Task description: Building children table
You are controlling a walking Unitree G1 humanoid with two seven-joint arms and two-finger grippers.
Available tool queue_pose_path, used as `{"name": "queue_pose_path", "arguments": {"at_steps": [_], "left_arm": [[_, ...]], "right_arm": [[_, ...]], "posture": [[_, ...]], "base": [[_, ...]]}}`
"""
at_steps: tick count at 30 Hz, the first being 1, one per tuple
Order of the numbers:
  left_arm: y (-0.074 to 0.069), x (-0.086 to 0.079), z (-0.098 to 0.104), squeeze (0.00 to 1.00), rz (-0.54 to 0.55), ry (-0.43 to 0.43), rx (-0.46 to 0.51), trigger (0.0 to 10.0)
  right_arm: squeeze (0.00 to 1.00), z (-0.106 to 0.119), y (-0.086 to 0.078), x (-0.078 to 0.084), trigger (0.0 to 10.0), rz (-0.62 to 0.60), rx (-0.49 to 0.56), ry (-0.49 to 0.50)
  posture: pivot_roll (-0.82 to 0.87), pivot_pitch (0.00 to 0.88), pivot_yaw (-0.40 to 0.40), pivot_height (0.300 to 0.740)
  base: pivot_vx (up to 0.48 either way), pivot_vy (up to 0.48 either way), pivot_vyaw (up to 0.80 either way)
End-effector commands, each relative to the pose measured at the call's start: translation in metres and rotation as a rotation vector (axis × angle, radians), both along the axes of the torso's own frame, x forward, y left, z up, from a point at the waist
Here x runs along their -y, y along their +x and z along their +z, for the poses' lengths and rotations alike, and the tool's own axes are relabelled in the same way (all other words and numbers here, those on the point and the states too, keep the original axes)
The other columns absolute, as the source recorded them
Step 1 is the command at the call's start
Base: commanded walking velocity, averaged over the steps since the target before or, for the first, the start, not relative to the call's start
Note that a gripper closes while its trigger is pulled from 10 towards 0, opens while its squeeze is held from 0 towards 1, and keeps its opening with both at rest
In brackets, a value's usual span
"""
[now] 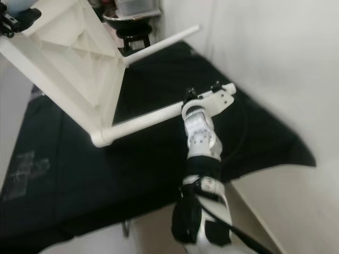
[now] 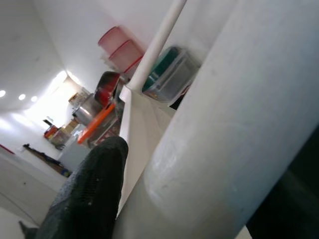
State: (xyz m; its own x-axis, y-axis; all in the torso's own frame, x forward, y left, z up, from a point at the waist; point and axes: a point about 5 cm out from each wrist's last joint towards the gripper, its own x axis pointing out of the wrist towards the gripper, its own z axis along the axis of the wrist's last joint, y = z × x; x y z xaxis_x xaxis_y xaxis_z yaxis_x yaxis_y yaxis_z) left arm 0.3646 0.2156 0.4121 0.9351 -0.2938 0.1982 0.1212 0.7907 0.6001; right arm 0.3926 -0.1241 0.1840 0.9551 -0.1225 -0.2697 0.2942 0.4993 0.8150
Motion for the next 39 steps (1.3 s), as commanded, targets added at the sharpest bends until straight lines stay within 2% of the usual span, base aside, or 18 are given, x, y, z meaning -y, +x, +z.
{"name": "queue_pose_path", "arguments": {"at_steps": [1,2,3,5,6,7,9,14,18,20,21,24,25,28,29,30,31,39], "left_arm": [[-0.069,0.096,0.109,0.00,-0.721,-0.294,0.361,0.0],[-0.064,0.106,0.097,0.00,-0.773,-0.287,0.298,2.3],[-0.061,0.111,0.089,0.51,-0.796,-0.276,0.265,5.8],[-0.061,0.111,0.089,0.51,-0.796,-0.276,0.265,5.8],[-0.057,0.115,0.083,1.00,-0.834,-0.268,0.210,10.0],[-0.057,0.115,0.083,1.00,-0.834,-0.268,0.210,10.0],[-0.054,0.122,0.077,1.00,-0.906,-0.254,0.137,10.0],[-0.055,0.125,0.076,1.00,-0.955,-0.236,0.107,10.0],[-0.056,0.123,0.074,1.00,-0.962,-0.231,0.096,10.0],[-0.059,0.117,0.073,0.20,-0.972,-0.237,0.091,10.0],[-0.061,0.114,0.072,0.00,-0.975,-0.241,0.091,10.0],[-0.064,0.108,0.071,0.00,-0.977,-0.249,0.092,10.0],[-0.067,0.101,0.070,0.00,-0.976,-0.251,0.094,10.0],[-0.070,0.098,0.071,0.00,-0.973,-0.253,0.094,10.0],[-0.071,0.098,0.071,0.00,-0.972,-0.254,0.093,10.0],[-0.071,0.098,0.071,0.00,-0.972,-0.254,0.093,10.0],[-0.072,0.097,0.071,0.00,-0.973,-0.253,0.092,10.0],[-0.075,0.097,0.071,0.00,-0.982,-0.241,0.090,10.0]], "right_arm": [[0.00,-0.083,-0.071,-0.165,3.3,0.774,-0.517,-0.126],[0.00,-0.083,-0.066,-0.162,10.0,0.736,-0.494,-0.156],[0.00,-0.083,-0.063,-0.158,10.0,0.706,-0.483,-0.182],[0.00,-0.083,-0.063,-0.158,10.0,0.706,-0.483,-0.182],[0.00,-0.083,-0.060,-0.155,10.0,0.673,-0.474,-0.176],[0.00,-0.083,-0.060,-0.155,10.0,0.673,-0.474,-0.176],[0.00,-0.088,-0.055,-0.142,10.0,0.563,-0.507,-0.144],[0.00,-0.090,-0.049,-0.129,10.0,0.454,-0.521,-0.112],[0.00,-0.093,-0.045,-0.119,10.0,0.394,-0.539,-0.129],[0.00,-0.095,-0.043,-0.110,10.0,0.358,-0.556,-0.155],[0.00,-0.095,-0.042,-0.107,10.0,0.349,-0.558,-0.177],[0.00,-0.095,-0.041,-0.104,10.0,0.344,-0.559,-0.199],[0.00,-0.098,-0.042,-0.099,10.0,0.333,-0.586,-0.237],[0.00,-0.103,-0.044,-0.094,10.0,0.310,-0.619,-0.256],[0.29,-0.103,-0.044,-0.094,10.0,0.307,-0.619,-0.253],[0.29,-0.103,-0.044,-0.094,10.0,0.307,-0.619,-0.253],[1.00,-0.102,-0.043,-0.093,10.0,0.296,-0.611,-0.246],[1.00,-0.096,-0.037,-0.087,10.0,0.237,-0.587,-0.202]], "posture": [[0.07,0.031,0.117,0.740],[0.07,0.041,0.124,0.740],[0.07,0.046,0.128,0.740],[0.07,0.046,0.128,0.740],[0.07,0.061,0.135,0.740],[0.07,0.061,0.135,0.740],[0.09,0.097,0.139,0.740],[0.09,0.113,0.139,0.740],[0.09,0.117,0.132,0.740],[0.10,0.121,0.129,0.740],[0.09,0.124,0.127,0.740],[0.10,0.128,0.124,0.740],[0.10,0.136,0.115,0.740],[0.10,0.138,0.111,0.740],[0.10,0.144,0.108,0.740],[0.10,0.144,0.108,0.740],[0.10,0.144,0.103,0.740],[0.10,0.150,0.098,0.740]], "base": [[0.000,0.000,0.00],[0.000,0.000,0.00],[0.000,0.000,0.00],[0.000,0.000,0.00],[0.000,0.000,0.00],[0.000,0.000,0.00],[0.000,0.000,0.00],[0.000,0.000,0.00],[0.000,0.000,0.00],[0.000,0.000,0.00],[0.000,0.000,0.00],[0.000,0.000,0.00],[0.000,0.000,0.00],[0.000,0.000,0.00],[0.000,0.000,0.00],[0.000,0.000,0.00],[0.000,0.000,0.00],[0.000,0.000,0.00]]}}
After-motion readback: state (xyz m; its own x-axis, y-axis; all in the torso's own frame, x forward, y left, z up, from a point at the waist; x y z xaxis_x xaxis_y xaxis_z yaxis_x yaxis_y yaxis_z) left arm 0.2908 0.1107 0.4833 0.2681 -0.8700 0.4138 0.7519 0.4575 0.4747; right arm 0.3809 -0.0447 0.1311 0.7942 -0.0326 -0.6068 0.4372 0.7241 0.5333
